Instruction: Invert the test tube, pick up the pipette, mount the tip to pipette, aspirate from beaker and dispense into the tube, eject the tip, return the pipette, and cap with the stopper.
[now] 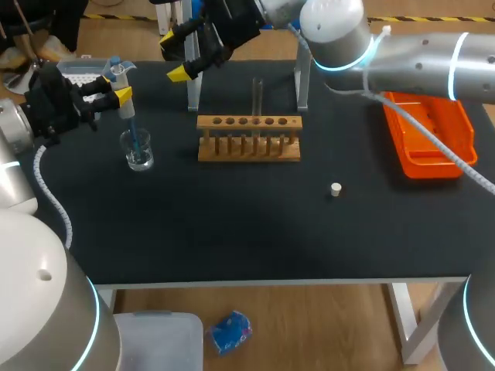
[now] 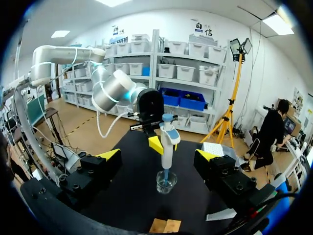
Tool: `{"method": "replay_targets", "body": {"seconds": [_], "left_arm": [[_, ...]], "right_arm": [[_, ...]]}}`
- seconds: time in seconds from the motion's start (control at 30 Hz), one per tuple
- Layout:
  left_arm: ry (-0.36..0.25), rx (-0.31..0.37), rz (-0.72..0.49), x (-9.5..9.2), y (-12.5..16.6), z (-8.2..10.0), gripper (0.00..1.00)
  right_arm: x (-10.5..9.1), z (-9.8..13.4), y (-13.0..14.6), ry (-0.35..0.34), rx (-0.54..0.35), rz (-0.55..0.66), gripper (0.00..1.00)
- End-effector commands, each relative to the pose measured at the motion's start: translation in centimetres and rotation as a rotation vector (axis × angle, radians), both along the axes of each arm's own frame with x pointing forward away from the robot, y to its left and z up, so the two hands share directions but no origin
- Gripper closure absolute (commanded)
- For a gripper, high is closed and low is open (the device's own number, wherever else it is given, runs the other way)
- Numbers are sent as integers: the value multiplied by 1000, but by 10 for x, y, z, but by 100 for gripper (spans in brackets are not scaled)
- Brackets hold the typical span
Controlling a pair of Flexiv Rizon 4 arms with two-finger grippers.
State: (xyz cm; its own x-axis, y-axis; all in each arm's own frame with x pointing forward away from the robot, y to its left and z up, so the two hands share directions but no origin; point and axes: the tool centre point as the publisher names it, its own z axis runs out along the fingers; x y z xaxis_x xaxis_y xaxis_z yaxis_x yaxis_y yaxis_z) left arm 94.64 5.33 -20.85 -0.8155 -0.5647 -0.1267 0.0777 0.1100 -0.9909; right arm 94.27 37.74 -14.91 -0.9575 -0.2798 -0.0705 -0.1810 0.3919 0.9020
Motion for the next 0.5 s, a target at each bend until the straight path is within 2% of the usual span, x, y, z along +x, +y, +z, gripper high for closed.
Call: {"method": "replay_targets", "body": {"seconds": [0.03, 0.5], "left_arm": [[-2, 0, 4, -1, -1, 0, 100], [-2, 0, 4, -1, -1, 0, 100]], "right_arm": [[5, 8, 14, 23, 14, 75, 0], [3, 6, 16, 22, 24, 86, 0]]}}
